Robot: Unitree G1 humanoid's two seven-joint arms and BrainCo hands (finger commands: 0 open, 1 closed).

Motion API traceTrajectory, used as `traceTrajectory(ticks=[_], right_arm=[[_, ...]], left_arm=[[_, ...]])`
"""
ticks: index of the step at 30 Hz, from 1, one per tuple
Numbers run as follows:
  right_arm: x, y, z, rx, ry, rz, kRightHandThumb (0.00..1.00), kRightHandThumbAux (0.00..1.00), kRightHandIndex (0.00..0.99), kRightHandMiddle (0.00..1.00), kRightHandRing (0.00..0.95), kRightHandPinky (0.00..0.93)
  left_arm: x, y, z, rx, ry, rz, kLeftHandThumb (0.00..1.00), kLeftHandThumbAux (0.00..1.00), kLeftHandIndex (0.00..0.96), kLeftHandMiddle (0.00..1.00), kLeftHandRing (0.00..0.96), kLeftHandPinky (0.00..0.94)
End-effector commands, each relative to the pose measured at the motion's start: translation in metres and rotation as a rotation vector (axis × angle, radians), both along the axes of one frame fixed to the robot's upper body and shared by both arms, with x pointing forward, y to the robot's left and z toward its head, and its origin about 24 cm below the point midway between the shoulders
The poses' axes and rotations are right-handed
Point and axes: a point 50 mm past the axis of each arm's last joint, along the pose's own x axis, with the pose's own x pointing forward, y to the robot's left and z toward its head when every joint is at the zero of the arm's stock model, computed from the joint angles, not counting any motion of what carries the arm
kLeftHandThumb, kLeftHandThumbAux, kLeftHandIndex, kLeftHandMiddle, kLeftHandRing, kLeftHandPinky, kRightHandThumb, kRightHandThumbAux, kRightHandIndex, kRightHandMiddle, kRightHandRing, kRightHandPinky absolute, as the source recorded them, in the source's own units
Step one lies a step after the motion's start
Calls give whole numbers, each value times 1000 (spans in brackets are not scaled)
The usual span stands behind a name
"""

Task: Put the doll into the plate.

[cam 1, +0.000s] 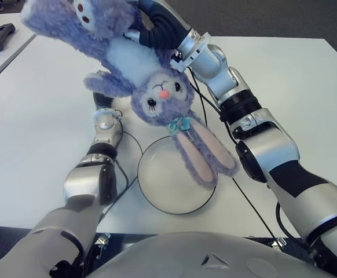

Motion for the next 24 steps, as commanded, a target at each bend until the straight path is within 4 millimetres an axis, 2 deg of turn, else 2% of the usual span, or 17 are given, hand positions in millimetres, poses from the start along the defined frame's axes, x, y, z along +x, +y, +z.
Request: traceTrajectory(ticks=[1,17,24], right_arm=[[-3,-3,-19,-32,67,17,712,710,442,815,828,845],[-5,-1,-25,-63,95,8,712,710,442,816,823,840],[-5,-4,-37,-125,134,1,711,710,442,802,807,814]], left_arm=[[-81,-32,-108,-126,513,-10,0,583,96,163,140,119],[-80,-33,-107,-99,503,-25,0,569,90,154,131,105],[-80,-33,-107,-97,509,-27,0,568,99,161,137,115]])
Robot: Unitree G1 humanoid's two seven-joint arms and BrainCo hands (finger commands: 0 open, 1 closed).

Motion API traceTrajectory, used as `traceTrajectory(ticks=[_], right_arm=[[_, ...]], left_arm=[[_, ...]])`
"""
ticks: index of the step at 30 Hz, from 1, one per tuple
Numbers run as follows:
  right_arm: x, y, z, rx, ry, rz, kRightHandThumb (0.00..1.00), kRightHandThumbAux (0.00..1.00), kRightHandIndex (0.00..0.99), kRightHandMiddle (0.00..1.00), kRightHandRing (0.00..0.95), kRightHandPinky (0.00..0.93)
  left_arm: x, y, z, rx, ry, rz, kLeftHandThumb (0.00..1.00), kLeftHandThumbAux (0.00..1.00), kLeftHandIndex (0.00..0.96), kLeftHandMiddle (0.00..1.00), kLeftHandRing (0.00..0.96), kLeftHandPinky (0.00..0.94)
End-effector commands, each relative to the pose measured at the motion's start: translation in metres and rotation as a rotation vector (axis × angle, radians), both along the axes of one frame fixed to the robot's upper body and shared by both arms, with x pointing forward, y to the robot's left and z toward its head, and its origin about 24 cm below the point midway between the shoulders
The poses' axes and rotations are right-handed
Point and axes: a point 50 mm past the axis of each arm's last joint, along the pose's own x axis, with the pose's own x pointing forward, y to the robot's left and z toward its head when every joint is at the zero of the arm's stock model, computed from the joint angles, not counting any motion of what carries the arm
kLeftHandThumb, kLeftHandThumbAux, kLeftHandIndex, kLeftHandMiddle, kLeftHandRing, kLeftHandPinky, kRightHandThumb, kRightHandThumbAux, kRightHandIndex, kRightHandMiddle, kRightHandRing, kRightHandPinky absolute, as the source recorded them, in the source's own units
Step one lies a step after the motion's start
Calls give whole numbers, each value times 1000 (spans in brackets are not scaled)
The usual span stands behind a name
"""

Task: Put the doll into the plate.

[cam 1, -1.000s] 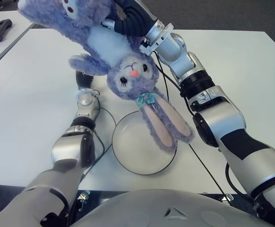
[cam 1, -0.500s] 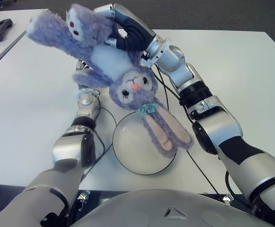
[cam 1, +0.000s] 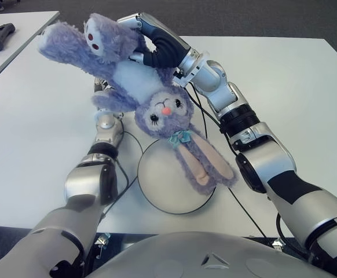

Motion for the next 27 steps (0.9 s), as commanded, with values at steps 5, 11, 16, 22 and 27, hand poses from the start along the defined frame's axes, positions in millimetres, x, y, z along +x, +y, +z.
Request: traceTrajectory(ticks=[5,11,16,22,27], right_arm=[[0,-8,-28,-93,85,-32,711,710,442,799,803,816],[2,-15,-33,-124,113,-62,710,712,442,786,790,796],[1,-19,-38,-136,137,-69,710,713,441,784,788,800],[-2,-23,-44,-147,160,-64,710,713,441,784,789,807],[-2,-24,-42,-165,164,-68,711,712,441,787,792,812]], left_arm=[[-80,-31,-107,-89,509,-21,0,566,98,162,135,113],[-80,-30,-107,-93,514,-18,0,564,97,164,138,114],[-81,-30,-107,-93,511,-17,0,553,98,164,135,110],[-81,-30,-107,-84,507,-22,0,552,92,149,120,85],[-80,-30,-107,-85,506,-23,0,559,80,131,110,101]])
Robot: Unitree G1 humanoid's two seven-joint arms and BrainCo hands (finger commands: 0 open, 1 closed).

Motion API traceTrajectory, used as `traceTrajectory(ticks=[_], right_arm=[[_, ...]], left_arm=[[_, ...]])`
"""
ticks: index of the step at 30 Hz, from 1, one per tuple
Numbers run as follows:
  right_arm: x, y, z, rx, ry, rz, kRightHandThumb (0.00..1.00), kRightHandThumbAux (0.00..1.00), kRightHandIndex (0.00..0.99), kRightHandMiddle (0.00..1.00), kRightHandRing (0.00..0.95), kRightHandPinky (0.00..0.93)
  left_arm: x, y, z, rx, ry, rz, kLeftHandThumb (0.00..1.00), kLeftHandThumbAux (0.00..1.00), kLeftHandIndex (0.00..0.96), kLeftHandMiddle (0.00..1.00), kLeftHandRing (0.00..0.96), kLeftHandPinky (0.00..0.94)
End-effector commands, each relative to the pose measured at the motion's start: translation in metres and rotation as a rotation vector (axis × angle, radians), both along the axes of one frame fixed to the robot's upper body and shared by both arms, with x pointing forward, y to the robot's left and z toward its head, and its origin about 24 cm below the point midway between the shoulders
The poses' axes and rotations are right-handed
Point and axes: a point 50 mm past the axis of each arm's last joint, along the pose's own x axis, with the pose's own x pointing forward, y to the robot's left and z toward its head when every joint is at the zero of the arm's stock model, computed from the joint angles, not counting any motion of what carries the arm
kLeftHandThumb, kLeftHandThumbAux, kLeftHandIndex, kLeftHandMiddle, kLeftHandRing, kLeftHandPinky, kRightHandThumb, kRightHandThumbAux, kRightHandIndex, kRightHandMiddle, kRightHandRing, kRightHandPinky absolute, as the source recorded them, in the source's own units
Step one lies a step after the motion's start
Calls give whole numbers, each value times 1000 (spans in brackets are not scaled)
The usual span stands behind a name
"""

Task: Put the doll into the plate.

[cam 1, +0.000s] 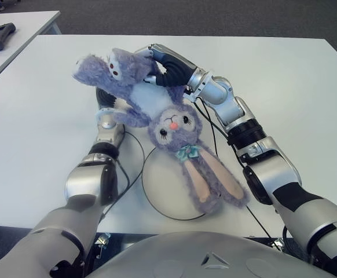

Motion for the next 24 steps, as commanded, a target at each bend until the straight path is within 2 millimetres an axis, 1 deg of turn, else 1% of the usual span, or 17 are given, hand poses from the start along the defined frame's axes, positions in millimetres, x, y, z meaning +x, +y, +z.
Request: traceTrajectory(ticks=[1,4,6,9,14,19,24], right_arm=[[-1,-1,-1,-27,33,-3,711,712,441,788,793,813],[0,0,7,-26,21,-9,711,712,441,791,795,814],[0,0,8,-20,12,-12,711,713,441,792,795,814],[-1,-1,9,-8,0,-14,711,713,441,794,797,815],[-5,-4,18,17,-38,-9,710,713,441,787,791,804],[-11,-9,24,32,-67,2,710,712,441,790,793,802],[-20,-18,35,63,-108,21,711,712,442,796,799,819]], left_arm=[[-80,-27,-107,-101,505,-10,0,559,81,133,112,105],[-80,-27,-107,-99,504,-9,0,559,91,147,123,116],[-80,-27,-107,-95,504,-9,0,560,98,155,130,120],[-80,-27,-106,-92,505,-10,0,560,100,157,129,99],[-79,-27,-107,-101,511,-10,0,553,90,150,124,104],[-79,-27,-107,-104,513,-9,0,548,95,156,127,111],[-80,-28,-107,-104,514,-6,0,543,95,152,125,110]])
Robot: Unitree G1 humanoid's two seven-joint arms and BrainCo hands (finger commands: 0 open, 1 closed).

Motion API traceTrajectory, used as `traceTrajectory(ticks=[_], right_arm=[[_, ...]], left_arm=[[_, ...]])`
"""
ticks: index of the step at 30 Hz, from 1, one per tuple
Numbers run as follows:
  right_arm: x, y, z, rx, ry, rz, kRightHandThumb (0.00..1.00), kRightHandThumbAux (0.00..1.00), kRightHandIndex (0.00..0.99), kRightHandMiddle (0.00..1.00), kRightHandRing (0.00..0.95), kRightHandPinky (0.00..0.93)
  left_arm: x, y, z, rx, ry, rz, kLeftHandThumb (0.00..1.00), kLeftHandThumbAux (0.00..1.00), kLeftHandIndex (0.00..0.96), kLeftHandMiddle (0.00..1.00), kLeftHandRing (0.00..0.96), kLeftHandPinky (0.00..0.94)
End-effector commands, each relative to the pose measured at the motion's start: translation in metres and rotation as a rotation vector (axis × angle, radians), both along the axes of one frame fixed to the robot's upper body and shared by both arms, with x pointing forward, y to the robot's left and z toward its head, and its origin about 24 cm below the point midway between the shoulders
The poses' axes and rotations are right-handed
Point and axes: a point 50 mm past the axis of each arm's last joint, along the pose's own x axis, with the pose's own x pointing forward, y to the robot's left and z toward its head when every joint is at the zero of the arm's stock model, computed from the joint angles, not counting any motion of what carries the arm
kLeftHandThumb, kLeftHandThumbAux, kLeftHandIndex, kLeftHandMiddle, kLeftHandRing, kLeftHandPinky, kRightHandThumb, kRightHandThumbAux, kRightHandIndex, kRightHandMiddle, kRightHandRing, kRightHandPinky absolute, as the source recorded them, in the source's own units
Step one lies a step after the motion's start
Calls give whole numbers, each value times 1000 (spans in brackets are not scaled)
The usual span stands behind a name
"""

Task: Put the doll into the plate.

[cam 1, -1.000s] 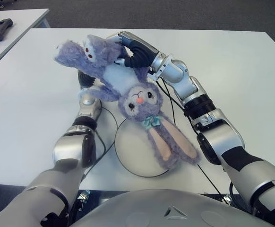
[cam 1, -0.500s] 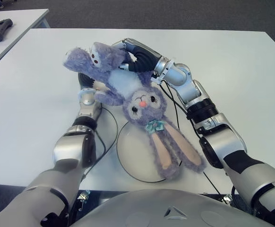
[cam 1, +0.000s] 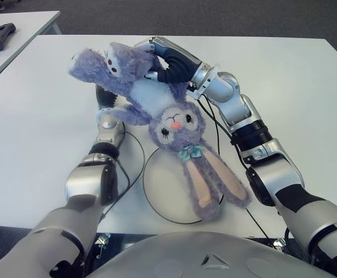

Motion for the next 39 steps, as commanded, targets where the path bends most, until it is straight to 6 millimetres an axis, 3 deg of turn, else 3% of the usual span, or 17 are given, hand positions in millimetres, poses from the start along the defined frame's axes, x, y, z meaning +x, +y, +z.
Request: traceTrajectory(ticks=[1,25,39], right_arm=[[-7,-14,10,38,-21,2,712,712,442,798,802,823],[-2,-28,25,128,-95,-37,721,710,442,836,837,849],[-6,-35,50,186,-240,2,721,710,441,857,862,876]], left_arm=[[-80,-28,-107,-106,512,-11,0,542,96,153,126,112],[-80,-30,-107,-104,508,-8,0,535,100,179,147,123],[-80,-32,-107,-94,504,-15,0,530,97,166,137,108]])
